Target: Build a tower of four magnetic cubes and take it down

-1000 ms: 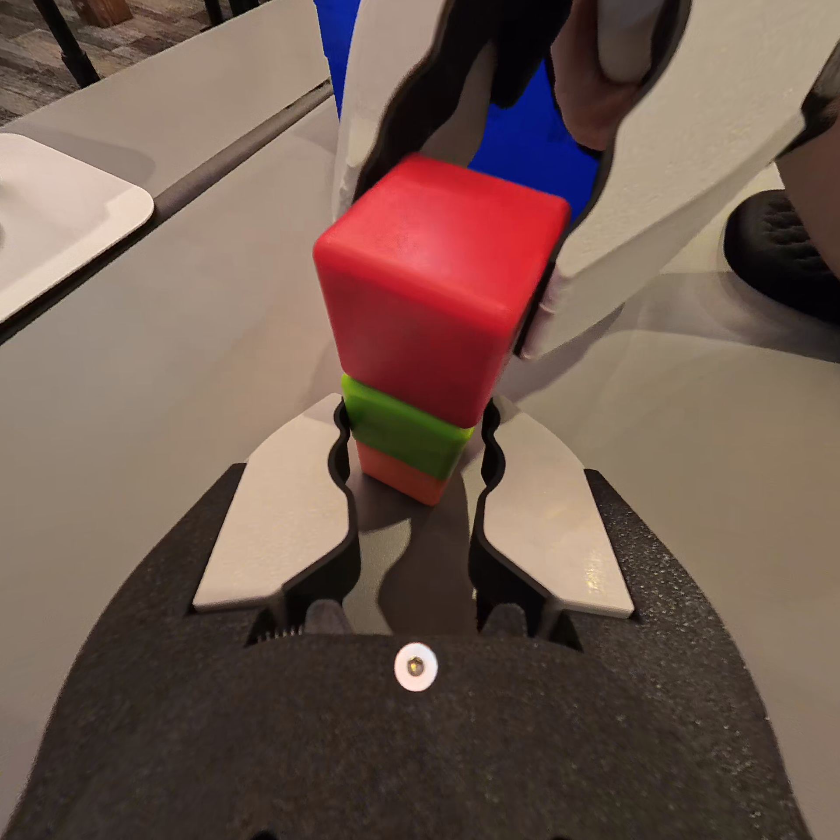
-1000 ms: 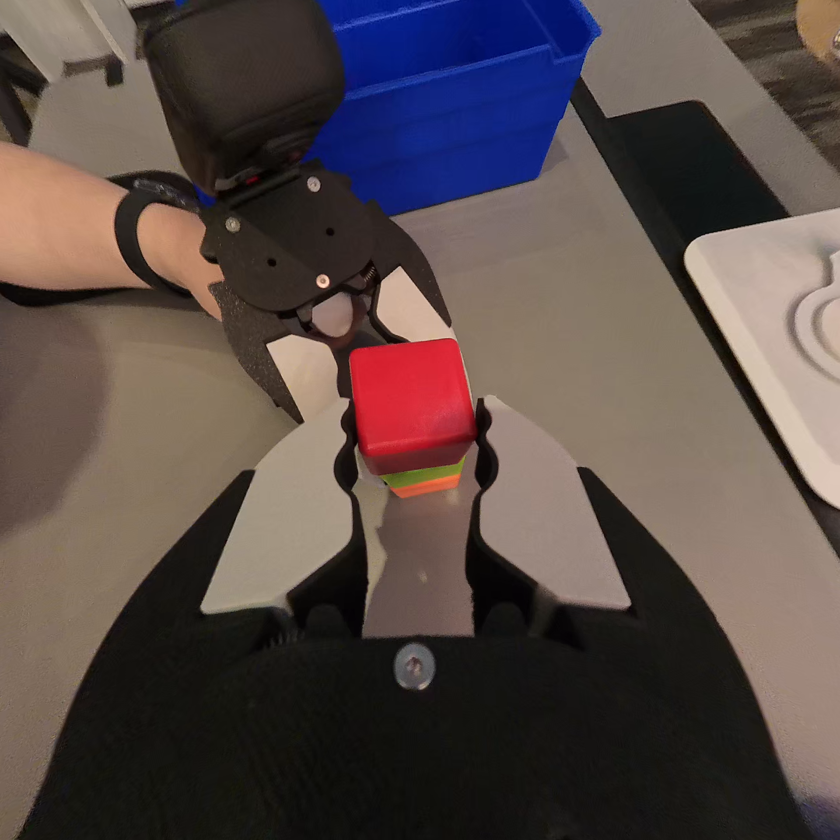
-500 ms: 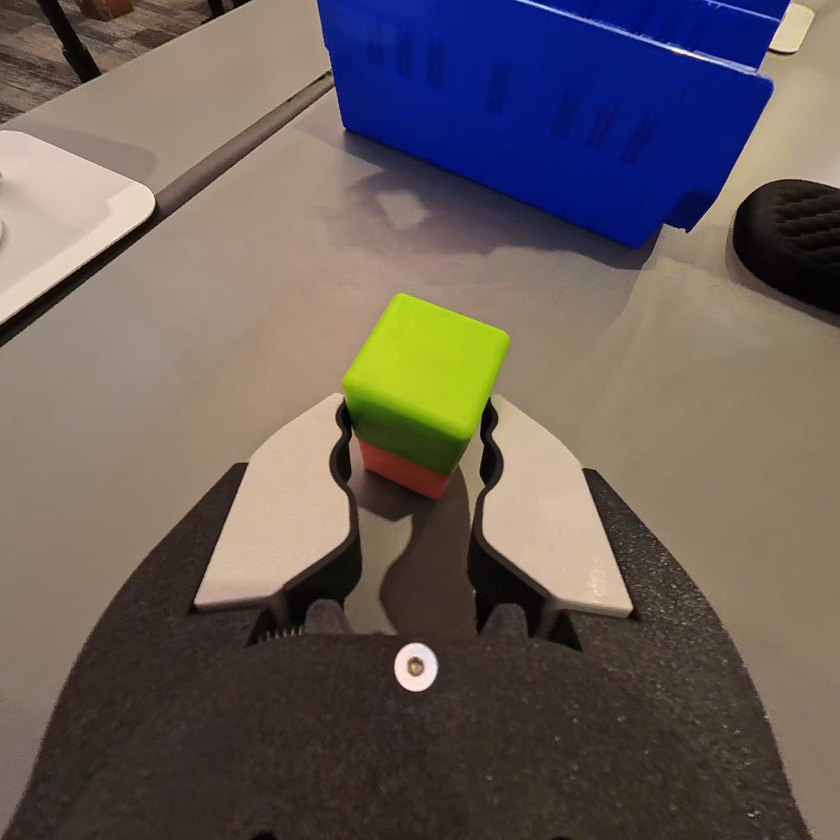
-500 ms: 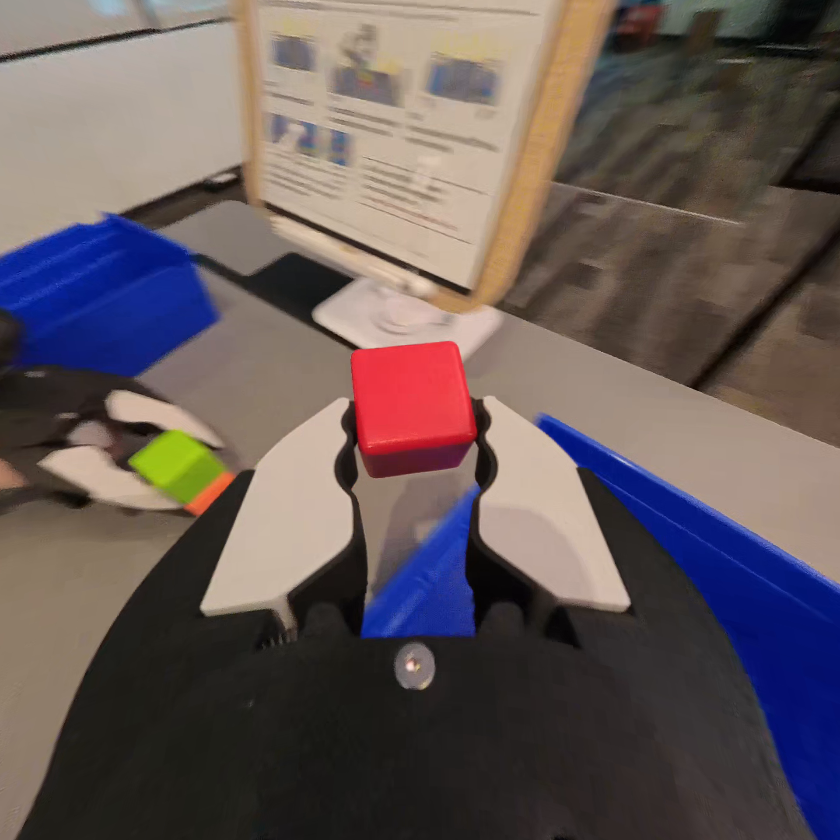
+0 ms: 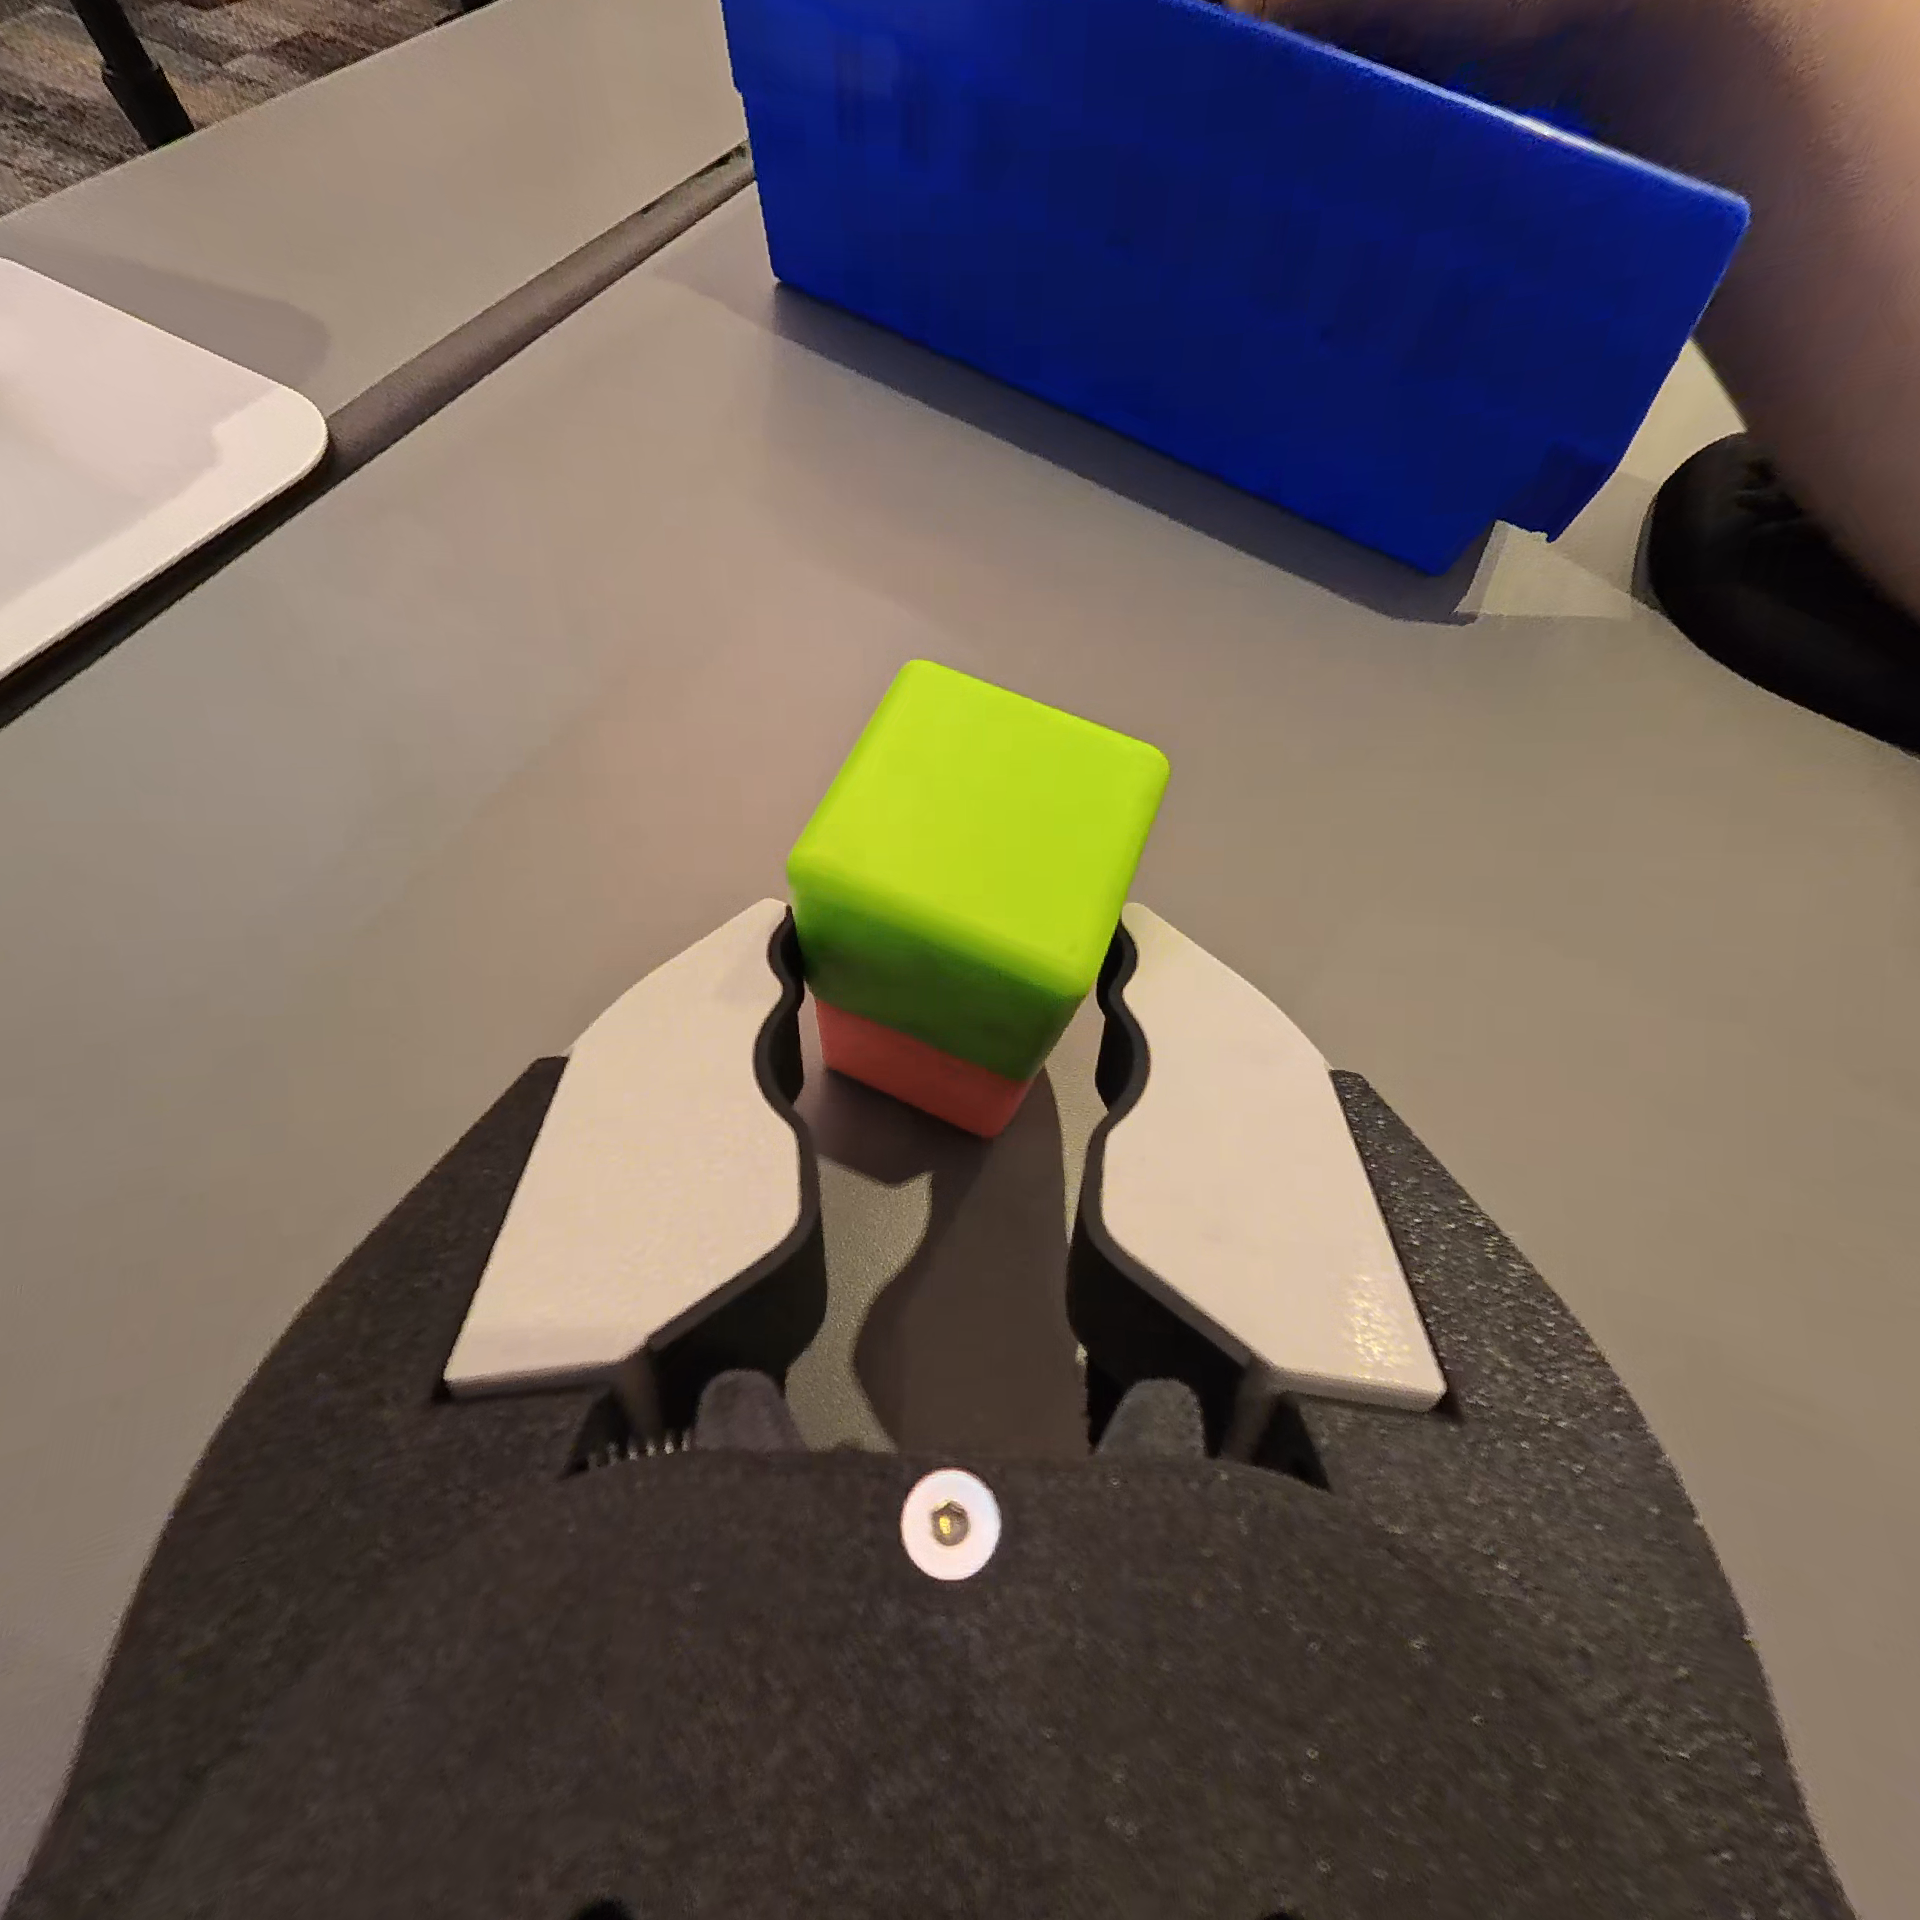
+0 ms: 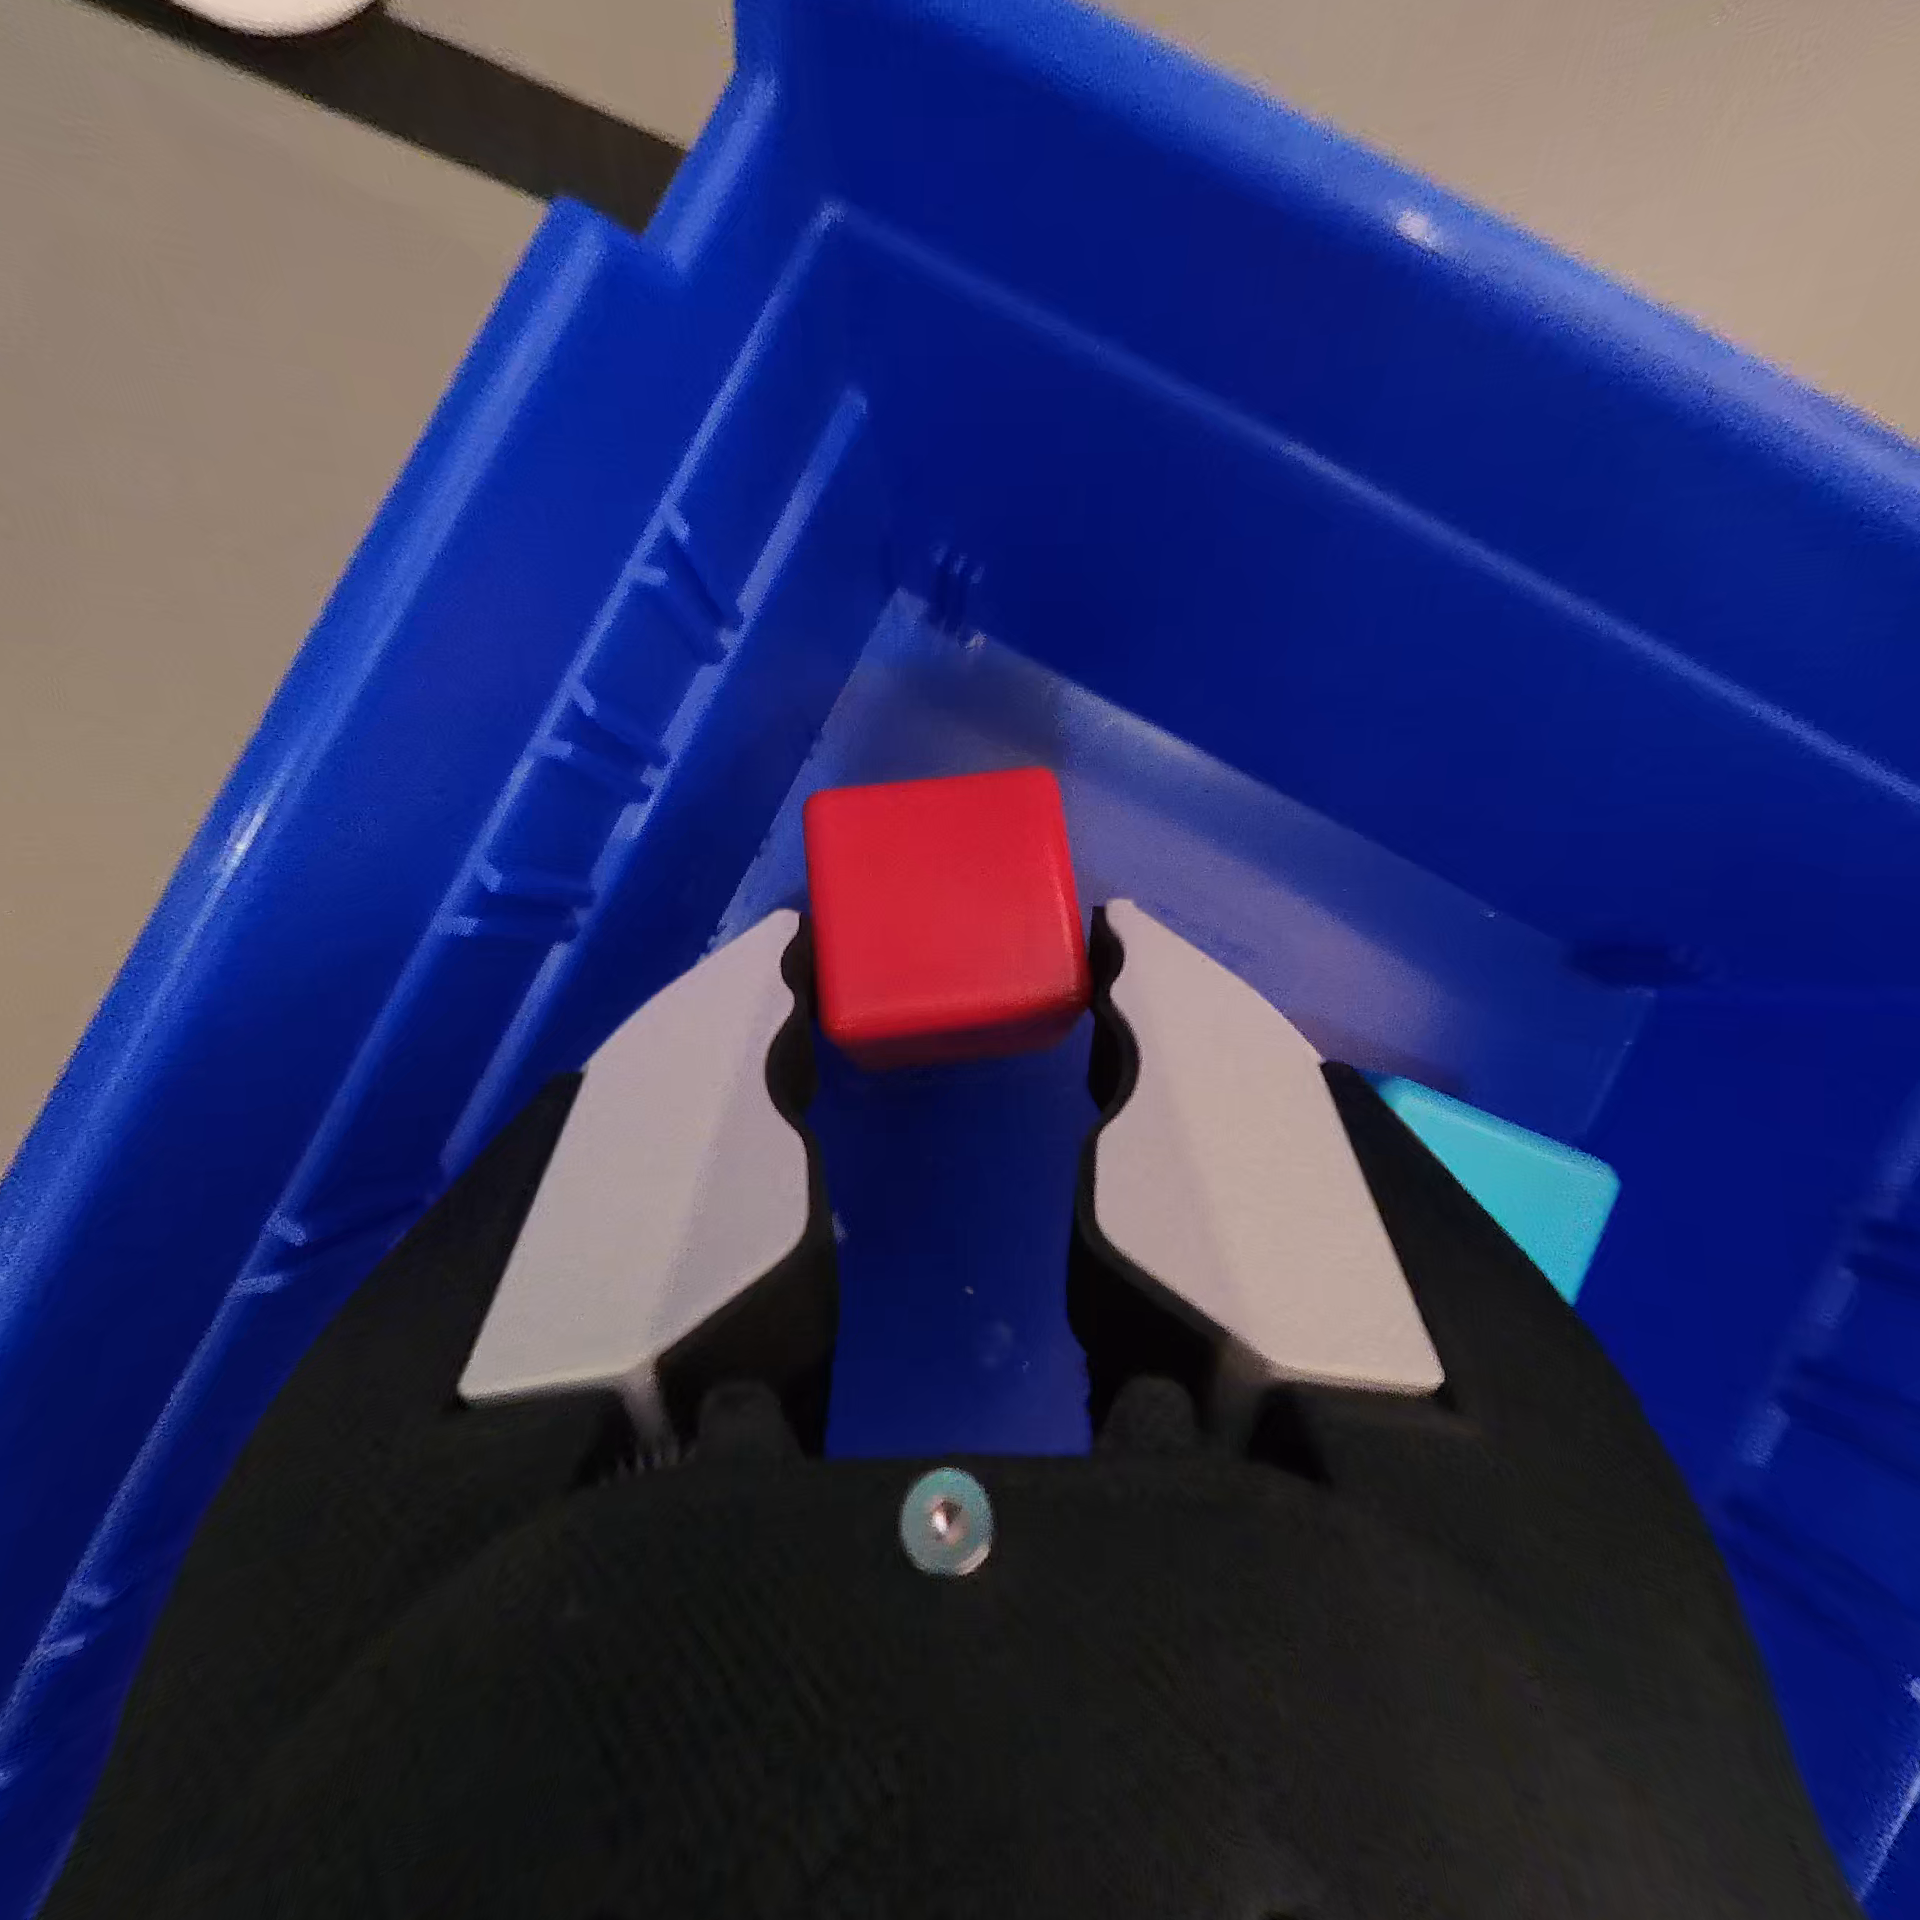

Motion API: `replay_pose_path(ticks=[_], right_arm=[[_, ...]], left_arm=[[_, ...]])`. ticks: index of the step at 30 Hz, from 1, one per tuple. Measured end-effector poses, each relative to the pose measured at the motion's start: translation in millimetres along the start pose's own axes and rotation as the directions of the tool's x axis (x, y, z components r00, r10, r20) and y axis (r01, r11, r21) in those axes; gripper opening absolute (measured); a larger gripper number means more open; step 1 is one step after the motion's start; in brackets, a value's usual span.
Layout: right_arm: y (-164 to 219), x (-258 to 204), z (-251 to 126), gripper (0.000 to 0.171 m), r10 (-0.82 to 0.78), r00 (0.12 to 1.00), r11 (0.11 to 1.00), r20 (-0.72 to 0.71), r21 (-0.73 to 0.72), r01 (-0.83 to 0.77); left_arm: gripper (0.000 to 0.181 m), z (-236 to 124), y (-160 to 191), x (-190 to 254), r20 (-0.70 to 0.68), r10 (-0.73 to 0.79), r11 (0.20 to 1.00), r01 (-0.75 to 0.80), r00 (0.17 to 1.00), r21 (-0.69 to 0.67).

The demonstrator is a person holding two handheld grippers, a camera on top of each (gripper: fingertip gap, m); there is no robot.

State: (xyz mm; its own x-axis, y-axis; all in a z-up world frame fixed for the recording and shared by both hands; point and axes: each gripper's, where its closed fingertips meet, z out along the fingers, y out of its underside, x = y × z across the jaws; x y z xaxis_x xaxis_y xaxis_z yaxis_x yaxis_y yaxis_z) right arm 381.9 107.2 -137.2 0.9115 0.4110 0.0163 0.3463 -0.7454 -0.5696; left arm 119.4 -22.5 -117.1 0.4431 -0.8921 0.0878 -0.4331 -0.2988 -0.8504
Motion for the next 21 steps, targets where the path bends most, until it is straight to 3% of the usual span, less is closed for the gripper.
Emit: replay_pose_path(ticks=[4, 8, 14, 18, 21], right_arm=[[8.1, -1.1, 0.9, 0.054, -0.018, 1.000, 0.998, 0.008, -0.056, 0.018], [3.4, 2.4, -16.6, 0.064, -0.010, 0.999, 1.000, 0.041, -0.013, 0.011], [-34.2, 2.9, -87.2, 0.063, -0.017, 0.998, 0.974, 0.060, 0.228, 0.003], [-79.7, -65.8, -153.9, 0.064, -0.257, 0.948, 0.841, 0.189, 0.528, 0.123], [-80.1, -153.1, -178.7, 0.070, -0.526, 0.766, 0.743, 0.369, 0.638, 0.203]], left_arm=[[0.054, 1.0, 3.6, 0.7, -0.003, -0.006, 1.000, 0.006, 1.000, -0.021], [0.062, 5.3, 11.1, 6.9, -0.035, -0.021, 0.997, 0.018, 0.999, -0.073], [0.070, -0.3, 11.1, 1.0, 0.003, 0.014, 0.995, -0.013, 1.000, -0.099], [0.074, 4.9, 23.4, 1.1, -0.004, 0.014, 0.987, -0.014, 1.000, -0.158], [0.073, 7.9, 26.6, 1.8, 0.004, 0.043, 0.983, -0.042, 0.999, -0.179]])
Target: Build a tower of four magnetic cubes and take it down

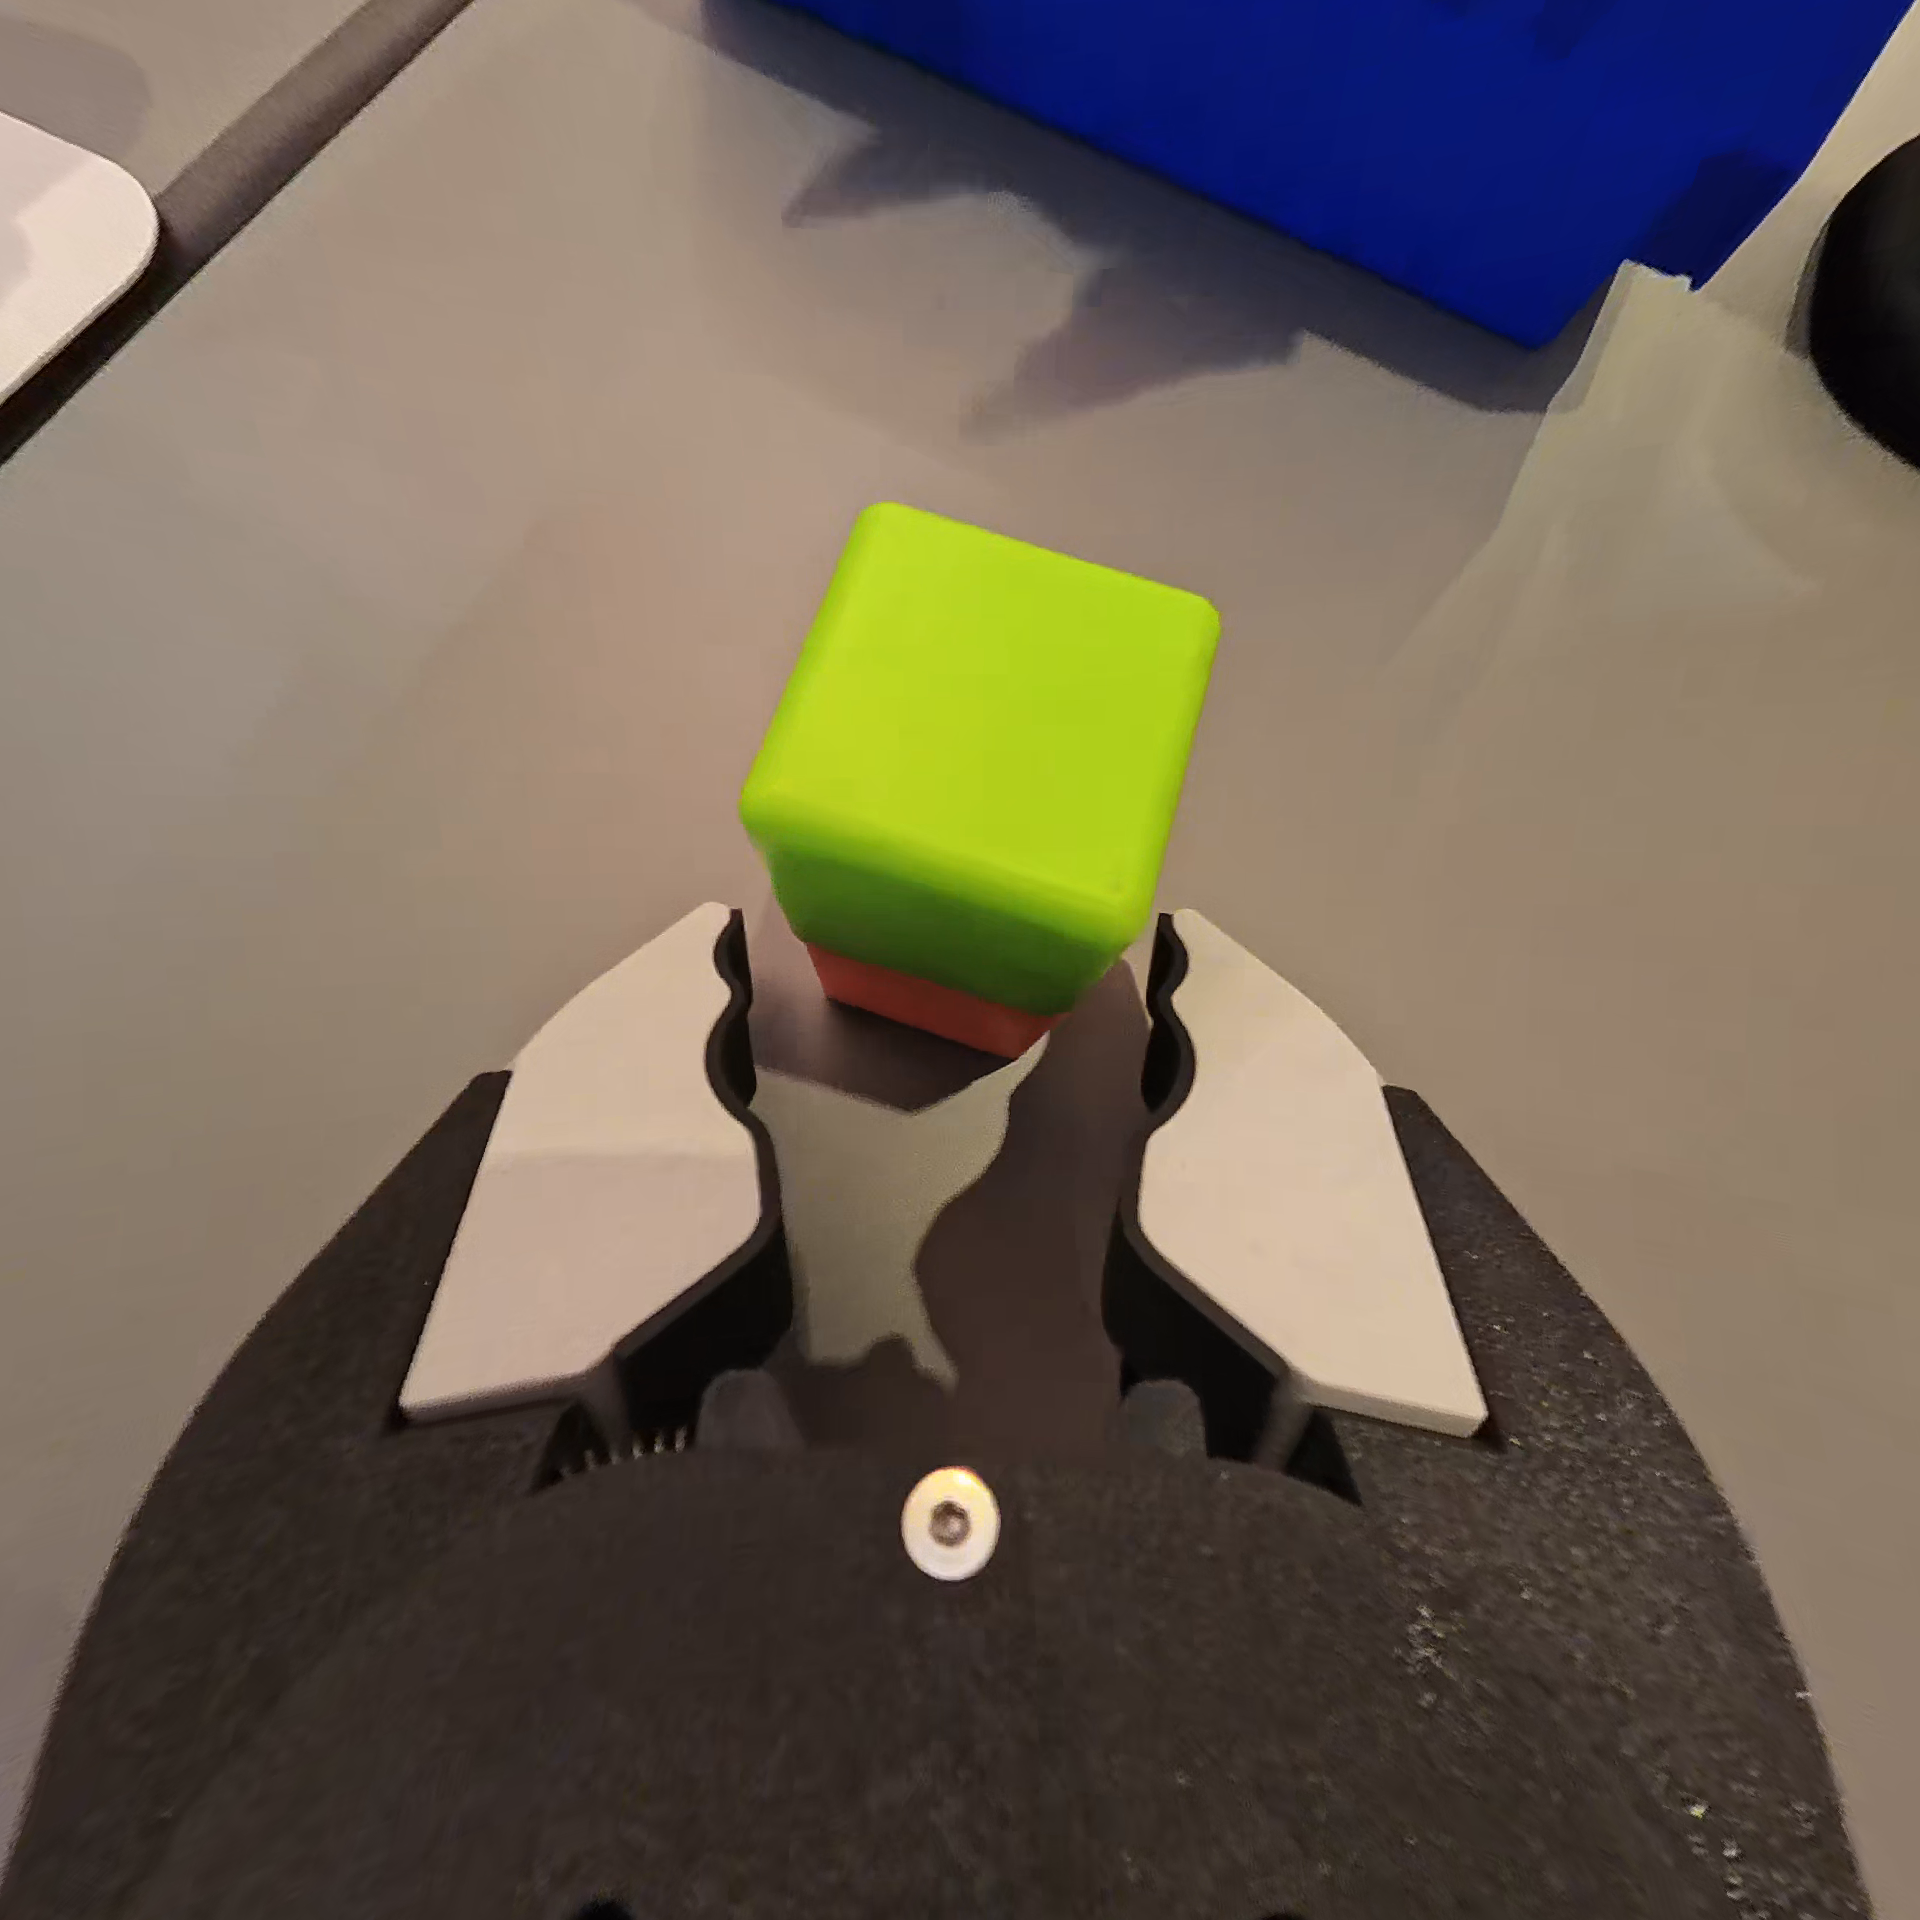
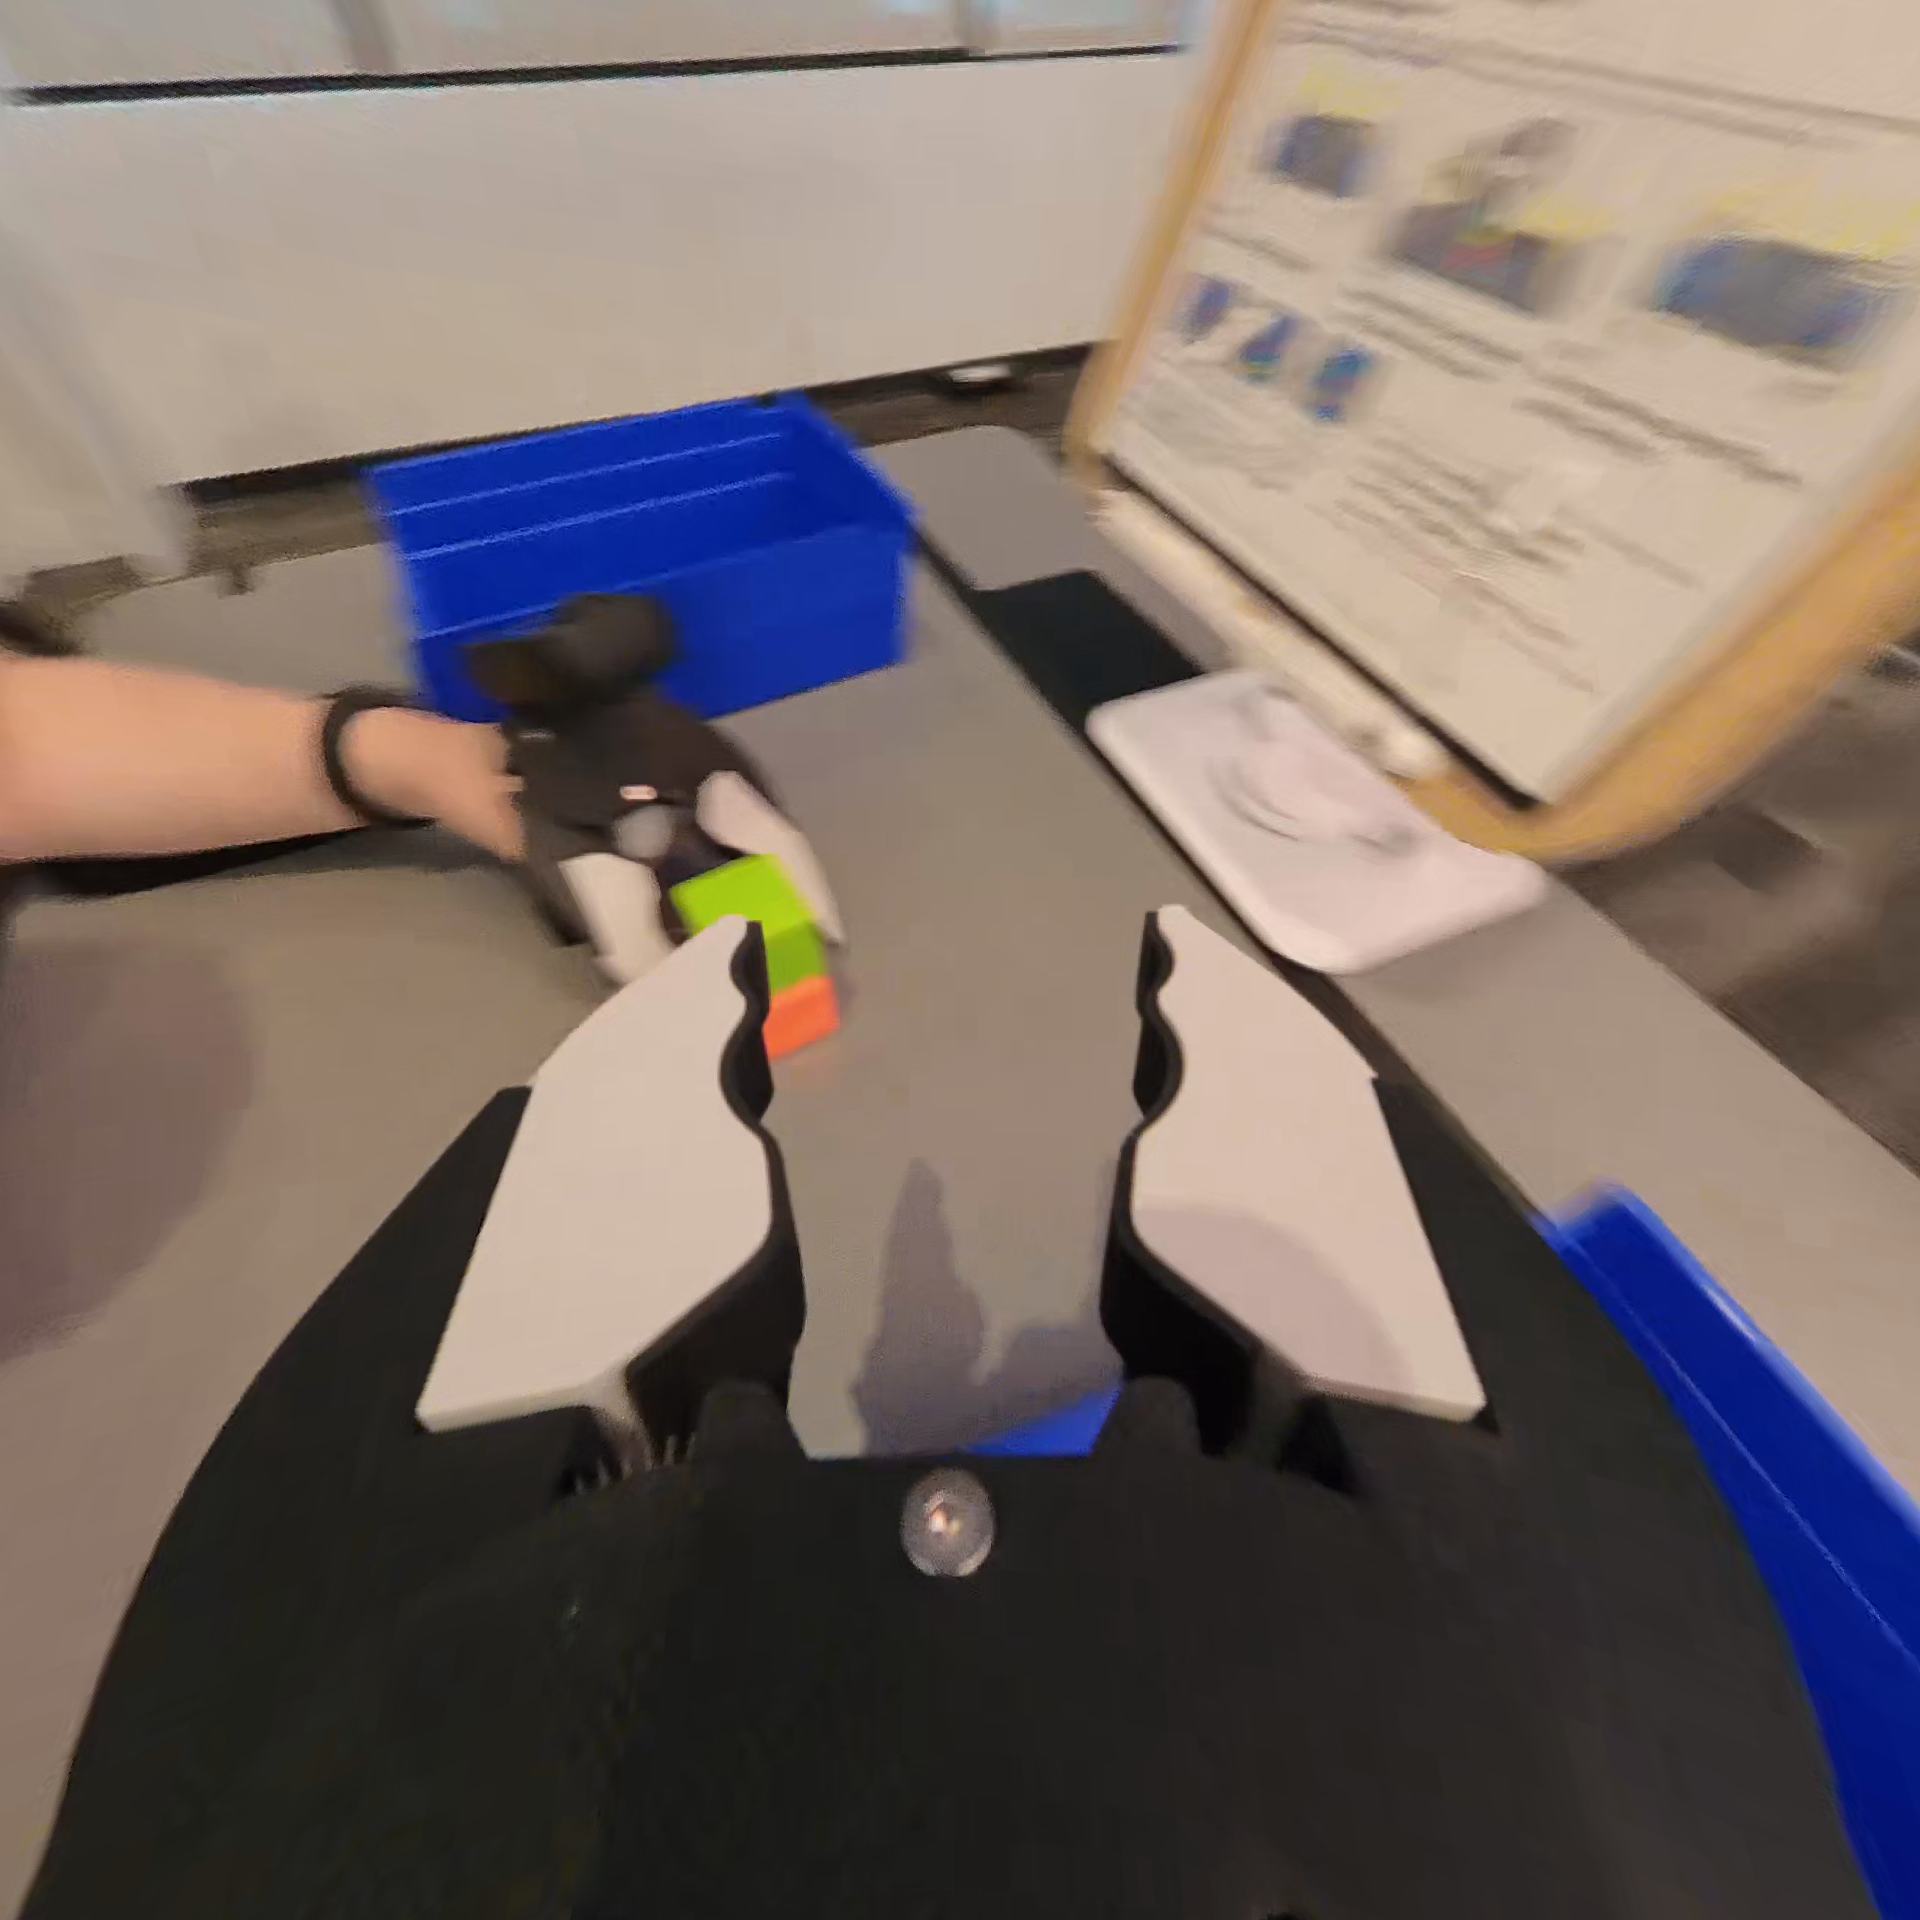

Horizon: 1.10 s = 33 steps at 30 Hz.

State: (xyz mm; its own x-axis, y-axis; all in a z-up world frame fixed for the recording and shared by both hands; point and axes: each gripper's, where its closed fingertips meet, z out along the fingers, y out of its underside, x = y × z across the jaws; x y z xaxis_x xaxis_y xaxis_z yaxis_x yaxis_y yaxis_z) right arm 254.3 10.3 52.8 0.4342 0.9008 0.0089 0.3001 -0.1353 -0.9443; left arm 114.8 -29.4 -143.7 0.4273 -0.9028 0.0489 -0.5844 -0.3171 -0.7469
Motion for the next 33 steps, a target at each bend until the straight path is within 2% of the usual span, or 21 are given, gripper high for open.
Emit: replay_pose_path(ticks=[3, 5, 7, 12, 16, 24, 33], right_arm=[[0.8, -48.3, 41.1, 0.071, -0.053, 0.977, 0.998, 0.205, -0.033, 0.061], [12.0, -71.3, 67.0, 0.071, -0.022, 0.951, 0.995, 0.309, -0.088, 0.052], [25.8, -87.7, 87.4, 0.071, 0.018, 0.925, 0.988, 0.380, -0.146, 0.040], [62.7, -93.0, 125.3, 0.071, -0.012, 0.940, 0.953, 0.341, -0.282, 0.114], [81.1, -101.2, 142.7, 0.068, -0.010, 0.935, 0.936, 0.356, -0.326, 0.134], [102.8, -106.0, 152.3, 0.052, -0.040, 0.938, 0.886, 0.343, -0.421, 0.192], [105.1, -107.9, 151.0, 0.050, -0.027, 0.940, 0.868, 0.341, -0.457, 0.191]], left_arm=[[0.070, 4.1, 3.7, 0.3, 0.013, 0.025, 0.999, -0.025, 1.000, -0.021], [0.067, 7.6, 6.8, 0.3, 0.017, 0.035, 0.999, -0.034, 0.999, -0.035], [0.053, 9.9, 7.6, -0.2, 0.020, 0.030, 0.999, -0.029, 0.999, -0.036], [0.051, 10.6, 7.0, 0.2, 0.007, 0.039, 0.999, -0.039, 0.999, -0.030], [0.051, 9.8, 8.0, 2.4, -0.016, 0.059, 0.998, -0.060, 0.998, -0.030], [0.051, 8.5, 9.5, 7.6, -0.052, 0.092, 0.995, -0.094, 0.994, -0.030], [0.051, 7.7, 10.7, 9.7, -0.060, 0.101, 0.994, -0.104, 0.993, -0.043]])
